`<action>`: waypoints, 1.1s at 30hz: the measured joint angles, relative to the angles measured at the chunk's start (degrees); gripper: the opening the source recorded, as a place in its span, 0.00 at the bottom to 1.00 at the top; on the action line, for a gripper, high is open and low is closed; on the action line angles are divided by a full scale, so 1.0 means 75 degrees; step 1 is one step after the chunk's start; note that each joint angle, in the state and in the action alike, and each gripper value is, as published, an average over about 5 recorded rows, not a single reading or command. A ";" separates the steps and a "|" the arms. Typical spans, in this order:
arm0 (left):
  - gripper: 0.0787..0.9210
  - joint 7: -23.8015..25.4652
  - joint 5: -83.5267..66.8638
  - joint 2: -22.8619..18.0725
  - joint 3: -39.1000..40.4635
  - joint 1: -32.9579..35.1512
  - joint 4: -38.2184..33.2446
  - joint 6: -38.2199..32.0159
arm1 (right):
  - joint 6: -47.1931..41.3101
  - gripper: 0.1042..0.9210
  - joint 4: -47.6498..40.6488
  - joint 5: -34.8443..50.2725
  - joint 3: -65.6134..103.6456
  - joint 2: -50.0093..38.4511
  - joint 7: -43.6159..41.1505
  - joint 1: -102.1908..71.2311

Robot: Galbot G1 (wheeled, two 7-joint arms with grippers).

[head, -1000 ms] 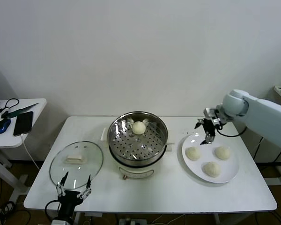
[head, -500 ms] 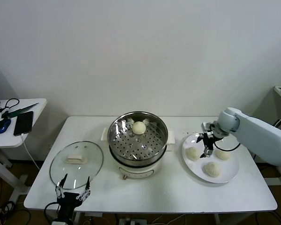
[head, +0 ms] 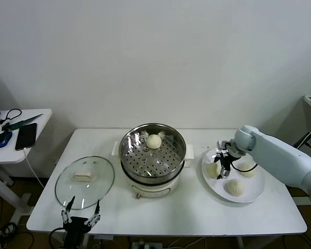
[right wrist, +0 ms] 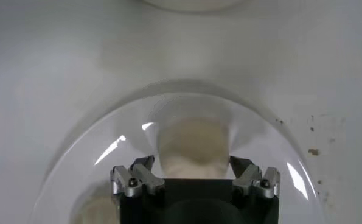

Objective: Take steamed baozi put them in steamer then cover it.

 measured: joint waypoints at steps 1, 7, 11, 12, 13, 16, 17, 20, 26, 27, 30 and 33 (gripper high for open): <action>0.88 -0.0001 0.0000 0.0002 0.0003 0.0010 0.0003 -0.0002 | 0.0004 0.81 -0.0018 0.0003 0.0006 0.0011 -0.0008 0.0001; 0.88 -0.0004 -0.0001 0.0003 0.0013 0.0083 -0.0001 -0.0016 | 0.0015 0.74 -0.0041 0.0051 -0.0003 -0.0007 -0.0043 0.0043; 0.88 -0.0008 -0.0003 0.0003 -0.0001 0.0132 -0.0001 -0.0039 | -0.0003 0.73 0.0006 0.0117 -0.0047 -0.0079 -0.0044 0.0115; 0.88 -0.0010 -0.0005 0.0003 -0.0006 0.0140 -0.0001 -0.0042 | -0.0010 0.73 0.0026 0.0140 -0.0068 -0.0103 -0.0044 0.0147; 0.88 -0.0011 -0.0007 0.0003 -0.0010 0.0148 -0.0004 -0.0045 | -0.0017 0.73 0.0051 0.0170 -0.0096 -0.0131 -0.0044 0.0191; 0.88 -0.0014 -0.0016 0.0003 -0.0018 0.0174 -0.0023 -0.0054 | -0.0034 0.72 0.0147 0.0319 -0.0260 -0.0226 -0.0044 0.0445; 0.88 -0.0015 -0.0019 0.0003 -0.0017 0.0183 -0.0031 -0.0056 | -0.0039 0.72 0.0185 0.0395 -0.0347 -0.0251 -0.0044 0.0580; 0.88 -0.0013 -0.0022 0.0005 0.0000 0.0205 -0.0051 -0.0066 | -0.0051 0.72 0.0294 0.0714 -0.0728 -0.0283 -0.0049 0.1144; 0.88 0.0005 -0.0025 0.0006 0.0073 0.0237 -0.0101 -0.0074 | -0.0132 0.73 0.0488 0.1732 -0.1871 -0.0143 -0.0041 0.2731; 0.88 0.0010 -0.0030 0.0005 0.0090 0.0246 -0.0116 -0.0074 | -0.0165 0.73 0.0531 0.1948 -0.2077 -0.0088 -0.0029 0.3017; 0.88 0.0027 -0.0060 0.0002 0.0149 0.0283 -0.0157 -0.0078 | -0.0271 0.73 0.0670 0.2599 -0.2655 0.0129 0.0023 0.3817; 0.88 0.0040 -0.0091 0.0002 0.0210 0.0322 -0.0187 -0.0097 | -0.0393 0.73 0.0803 0.3213 -0.3161 0.0420 0.0096 0.4491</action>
